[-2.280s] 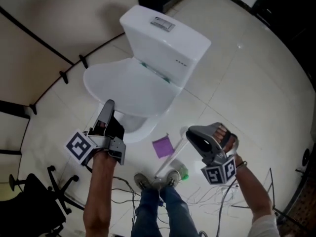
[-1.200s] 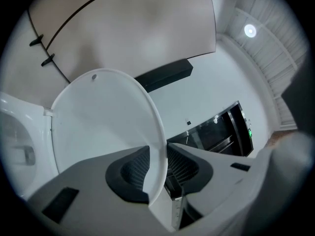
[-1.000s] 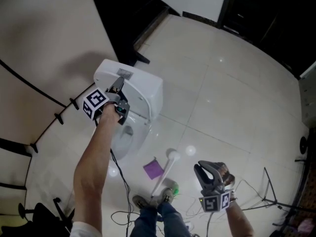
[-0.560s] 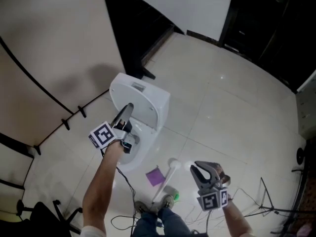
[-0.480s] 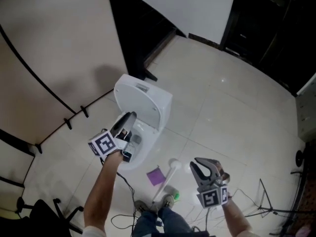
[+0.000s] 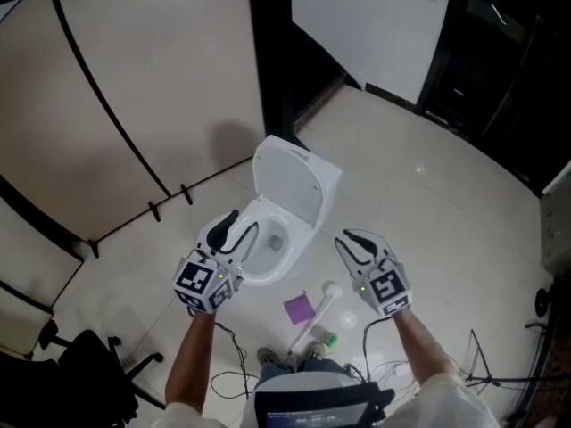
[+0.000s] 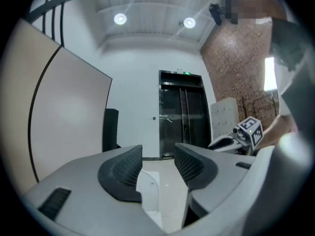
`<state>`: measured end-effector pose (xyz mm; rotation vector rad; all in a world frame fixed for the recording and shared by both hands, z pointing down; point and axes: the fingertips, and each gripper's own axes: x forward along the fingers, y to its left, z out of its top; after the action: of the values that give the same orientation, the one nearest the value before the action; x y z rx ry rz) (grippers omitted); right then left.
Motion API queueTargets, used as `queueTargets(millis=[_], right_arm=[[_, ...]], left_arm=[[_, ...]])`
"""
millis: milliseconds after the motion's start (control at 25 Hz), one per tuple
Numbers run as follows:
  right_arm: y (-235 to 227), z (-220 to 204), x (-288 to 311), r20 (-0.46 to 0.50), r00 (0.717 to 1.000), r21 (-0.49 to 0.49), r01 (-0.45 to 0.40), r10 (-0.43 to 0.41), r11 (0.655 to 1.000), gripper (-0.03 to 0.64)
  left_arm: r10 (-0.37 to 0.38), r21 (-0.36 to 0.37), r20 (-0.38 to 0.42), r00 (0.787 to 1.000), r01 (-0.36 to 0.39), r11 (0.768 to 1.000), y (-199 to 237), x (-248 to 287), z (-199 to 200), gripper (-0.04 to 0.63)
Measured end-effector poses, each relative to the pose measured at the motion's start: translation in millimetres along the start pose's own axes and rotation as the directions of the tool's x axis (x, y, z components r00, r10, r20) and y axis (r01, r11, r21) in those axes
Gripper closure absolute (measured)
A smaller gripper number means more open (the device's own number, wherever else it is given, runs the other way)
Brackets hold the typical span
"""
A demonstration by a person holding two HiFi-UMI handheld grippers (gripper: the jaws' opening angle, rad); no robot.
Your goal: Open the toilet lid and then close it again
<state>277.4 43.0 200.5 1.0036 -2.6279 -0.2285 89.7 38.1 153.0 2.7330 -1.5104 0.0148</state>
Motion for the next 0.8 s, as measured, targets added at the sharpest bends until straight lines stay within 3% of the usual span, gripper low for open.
queueTargets(millis=[120,280,800], right_arm=[[26.7,7.2,14.7,-0.011,0.997,0.016,-0.076,0.076,0.997,0.532],[59.2,16.2,22.4,-0.014,0.99,0.091,-0.138,0.14,0.986,0.532],[89.2,41.0,42.5,0.0,0.981,0.108,-0.195,0.196,0.975,0.532]], left_arm=[[0.033,0.108,-0.023,0.999,-0.031,0.994,-4.4,-25.8,1.5,0.4],[0.018,0.176,-0.049,0.999,-0.01,0.984,-22.1,-53.7,-2.5,0.4],[-0.015,0.176,-0.069,0.998,0.027,0.984,-43.8,-70.6,-12.9,0.403]])
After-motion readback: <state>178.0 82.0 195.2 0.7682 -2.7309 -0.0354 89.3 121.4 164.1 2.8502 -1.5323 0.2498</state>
